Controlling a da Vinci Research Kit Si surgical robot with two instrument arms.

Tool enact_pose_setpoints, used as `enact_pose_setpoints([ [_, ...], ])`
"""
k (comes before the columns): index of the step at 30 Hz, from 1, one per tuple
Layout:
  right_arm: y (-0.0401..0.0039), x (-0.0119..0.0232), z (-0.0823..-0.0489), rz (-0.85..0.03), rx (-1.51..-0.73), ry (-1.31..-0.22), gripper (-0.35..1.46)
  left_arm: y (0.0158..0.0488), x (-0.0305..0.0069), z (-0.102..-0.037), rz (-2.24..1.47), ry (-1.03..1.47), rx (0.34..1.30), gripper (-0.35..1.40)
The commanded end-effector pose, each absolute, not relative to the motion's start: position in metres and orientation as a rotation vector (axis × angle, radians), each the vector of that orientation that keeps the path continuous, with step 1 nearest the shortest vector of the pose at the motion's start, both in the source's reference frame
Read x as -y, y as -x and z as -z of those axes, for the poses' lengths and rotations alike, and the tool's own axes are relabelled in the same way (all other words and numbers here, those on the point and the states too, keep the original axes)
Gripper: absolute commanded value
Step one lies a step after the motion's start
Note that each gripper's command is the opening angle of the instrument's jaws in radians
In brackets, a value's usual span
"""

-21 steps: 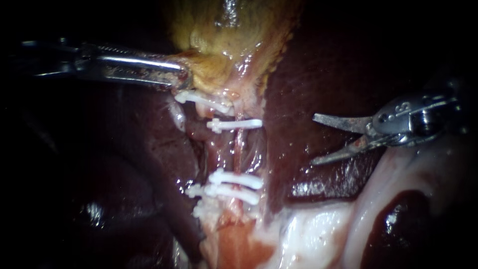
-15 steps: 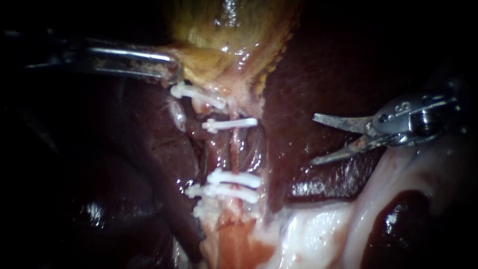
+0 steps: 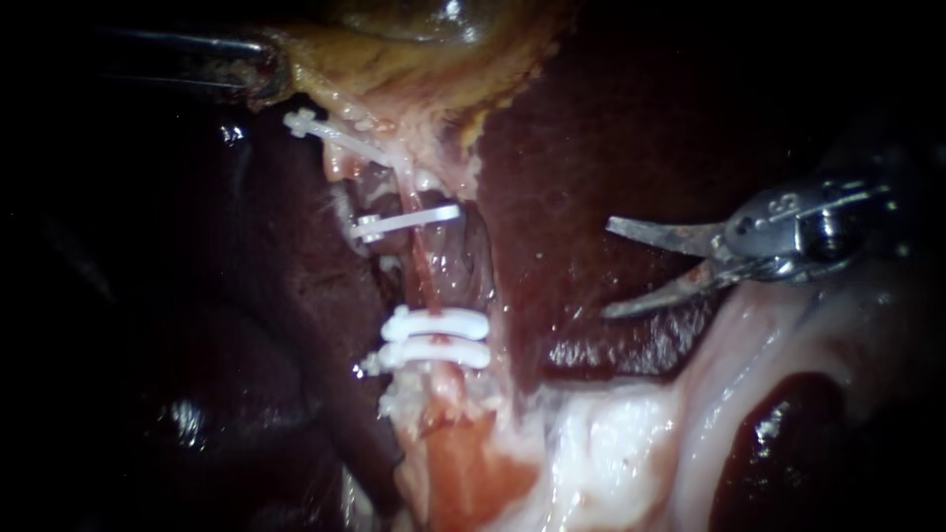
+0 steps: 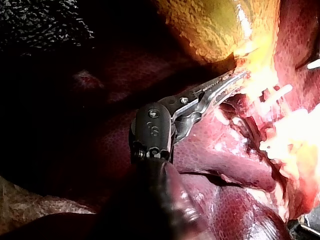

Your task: Go to the cutting position right tube

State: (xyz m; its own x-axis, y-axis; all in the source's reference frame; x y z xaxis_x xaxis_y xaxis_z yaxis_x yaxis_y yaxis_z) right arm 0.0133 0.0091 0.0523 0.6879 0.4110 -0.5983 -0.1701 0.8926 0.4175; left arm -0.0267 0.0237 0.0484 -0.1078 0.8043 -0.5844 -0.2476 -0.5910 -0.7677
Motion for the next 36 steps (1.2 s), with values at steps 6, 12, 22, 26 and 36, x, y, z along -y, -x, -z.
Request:
enact_pose_setpoints([
  [6,-0.0166,-0.0091,-0.0532,-0.417,-0.737,-0.474,1.43,0.0269,-0.0237,-0.0485,-1.792,1.412,0.642,-0.35],
  [12,-0.0190,-0.0086,-0.0550,-0.408,-0.737,-0.606,1.35,0.0271,-0.0237,-0.0486,-1.792,1.412,0.640,-0.35],
  [22,-0.0233,-0.0077,-0.0582,-0.385,-0.772,-0.700,1.26,0.0272,-0.0236,-0.0487,-1.792,1.412,0.639,-0.35],
  [26,-0.0253,-0.0079,-0.0595,-0.373,-0.775,-0.694,1.28,0.0272,-0.0236,-0.0487,-1.792,1.412,0.639,-0.35],
  [36,-0.0282,-0.0075,-0.0614,-0.404,-0.849,-0.725,1.30,0.0273,-0.0237,-0.0487,-1.792,1.412,0.639,-0.35],
])
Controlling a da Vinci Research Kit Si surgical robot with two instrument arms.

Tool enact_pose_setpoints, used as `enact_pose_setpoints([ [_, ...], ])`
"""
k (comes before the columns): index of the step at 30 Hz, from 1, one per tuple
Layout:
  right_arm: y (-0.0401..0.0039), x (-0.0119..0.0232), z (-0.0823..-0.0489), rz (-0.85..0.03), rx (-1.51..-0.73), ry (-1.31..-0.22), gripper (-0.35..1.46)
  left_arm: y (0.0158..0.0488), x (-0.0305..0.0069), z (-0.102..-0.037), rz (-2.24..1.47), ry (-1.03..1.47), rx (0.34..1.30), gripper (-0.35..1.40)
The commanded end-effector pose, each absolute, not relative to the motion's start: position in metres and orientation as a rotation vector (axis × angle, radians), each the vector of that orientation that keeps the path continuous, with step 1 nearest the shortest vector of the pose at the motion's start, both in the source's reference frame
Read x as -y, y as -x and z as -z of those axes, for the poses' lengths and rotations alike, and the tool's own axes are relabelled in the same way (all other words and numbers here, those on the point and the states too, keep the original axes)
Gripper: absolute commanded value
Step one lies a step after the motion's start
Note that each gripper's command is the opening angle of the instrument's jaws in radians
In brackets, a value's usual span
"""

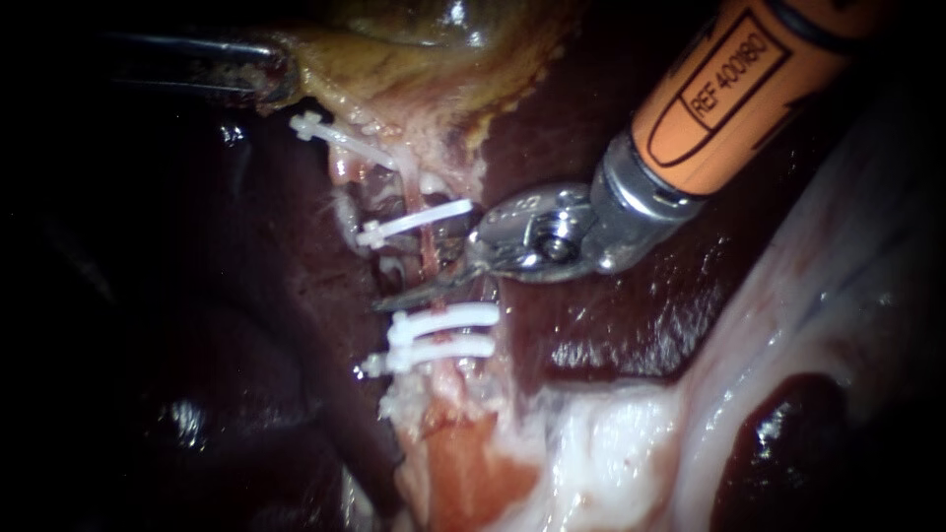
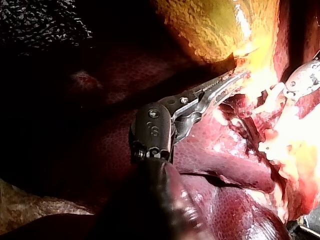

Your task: Go to the cutting position right tube

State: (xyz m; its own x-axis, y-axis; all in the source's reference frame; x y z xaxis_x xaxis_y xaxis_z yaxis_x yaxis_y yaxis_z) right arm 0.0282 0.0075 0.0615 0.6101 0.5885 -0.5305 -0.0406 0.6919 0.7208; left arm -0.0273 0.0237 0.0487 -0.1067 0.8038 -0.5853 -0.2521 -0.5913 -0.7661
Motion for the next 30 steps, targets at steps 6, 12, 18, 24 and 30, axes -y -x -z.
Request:
enact_pose_setpoints([
  [6,-0.0293,-0.0076,-0.0615,-0.420,-0.907,-0.731,1.31,0.0273,-0.0237,-0.0487,-1.792,1.412,0.639,-0.35],
  [12,-0.0298,-0.0075,-0.0610,-0.397,-0.996,-0.807,1.33,0.0273,-0.0237,-0.0487,-1.792,1.412,0.639,-0.35],
  [18,-0.0302,-0.0068,-0.0585,-0.362,-1.063,-0.904,1.30,0.0273,-0.0237,-0.0487,-1.792,1.412,0.639,-0.35],
  [24,-0.0307,-0.0066,-0.0555,-0.294,-1.103,-0.996,1.28,0.0273,-0.0237,-0.0487,-1.792,1.412,0.639,-0.35],
  [30,-0.0311,-0.0066,-0.0533,-0.272,-1.130,-1.022,1.26,0.0273,-0.0237,-0.0488,-1.792,1.412,0.639,-0.35],
])
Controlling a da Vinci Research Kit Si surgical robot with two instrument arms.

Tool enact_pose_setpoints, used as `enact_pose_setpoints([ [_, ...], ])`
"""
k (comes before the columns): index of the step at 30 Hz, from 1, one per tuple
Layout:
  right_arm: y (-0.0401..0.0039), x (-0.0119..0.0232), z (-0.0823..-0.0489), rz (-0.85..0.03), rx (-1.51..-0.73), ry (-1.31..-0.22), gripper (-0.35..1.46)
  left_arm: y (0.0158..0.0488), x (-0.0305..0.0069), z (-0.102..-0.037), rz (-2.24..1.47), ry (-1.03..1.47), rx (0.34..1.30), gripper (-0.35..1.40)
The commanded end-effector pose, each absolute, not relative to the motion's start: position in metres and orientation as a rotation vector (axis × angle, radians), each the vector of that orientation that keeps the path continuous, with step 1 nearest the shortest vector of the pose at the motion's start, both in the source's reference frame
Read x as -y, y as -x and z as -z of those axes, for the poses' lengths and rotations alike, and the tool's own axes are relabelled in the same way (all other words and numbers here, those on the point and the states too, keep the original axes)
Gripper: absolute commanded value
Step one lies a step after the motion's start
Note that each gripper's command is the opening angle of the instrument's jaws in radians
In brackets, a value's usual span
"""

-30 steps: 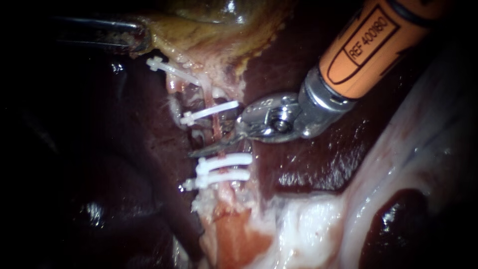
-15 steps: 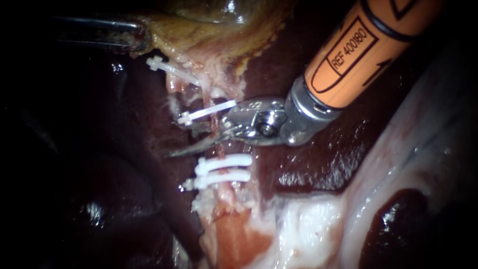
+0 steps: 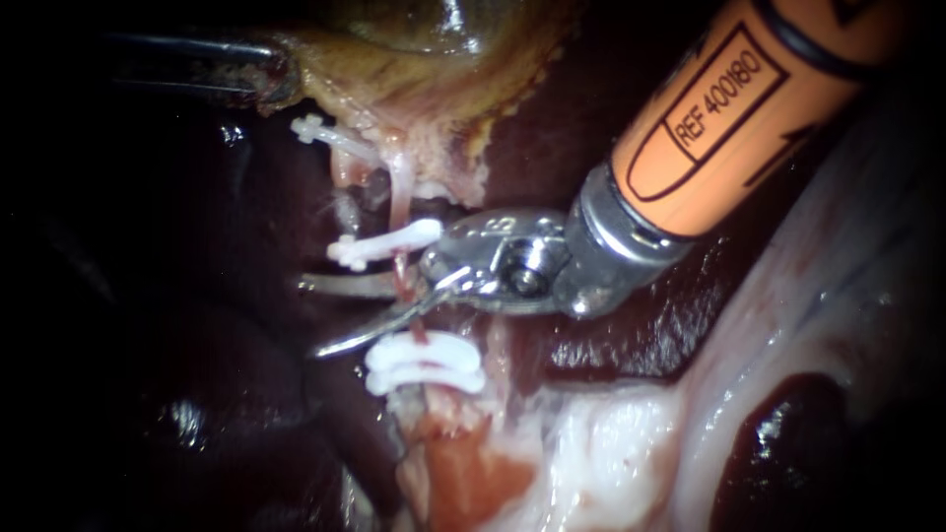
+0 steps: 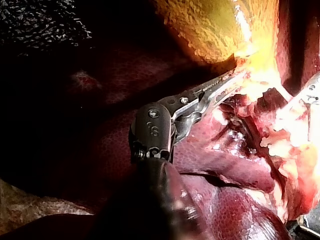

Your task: Go to the cutting position right tube

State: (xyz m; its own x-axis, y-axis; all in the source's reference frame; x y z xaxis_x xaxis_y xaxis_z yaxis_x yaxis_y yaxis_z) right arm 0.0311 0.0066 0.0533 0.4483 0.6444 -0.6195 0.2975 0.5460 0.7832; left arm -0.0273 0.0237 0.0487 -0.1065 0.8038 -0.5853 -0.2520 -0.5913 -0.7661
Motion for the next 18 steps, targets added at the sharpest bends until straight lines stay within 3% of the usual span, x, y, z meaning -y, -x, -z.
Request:
enact_pose_setpoints([
  [1,-0.0312,-0.0066,-0.0531,-0.272,-1.138,-1.028,1.26,0.0273,-0.0237,-0.0488,-1.792,1.412,0.639,-0.35],
  [18,-0.0310,-0.0069,-0.0530,-0.281,-1.150,-1.036,1.26,0.0273,-0.0237,-0.0488,-1.792,1.412,0.639,-0.35],
])
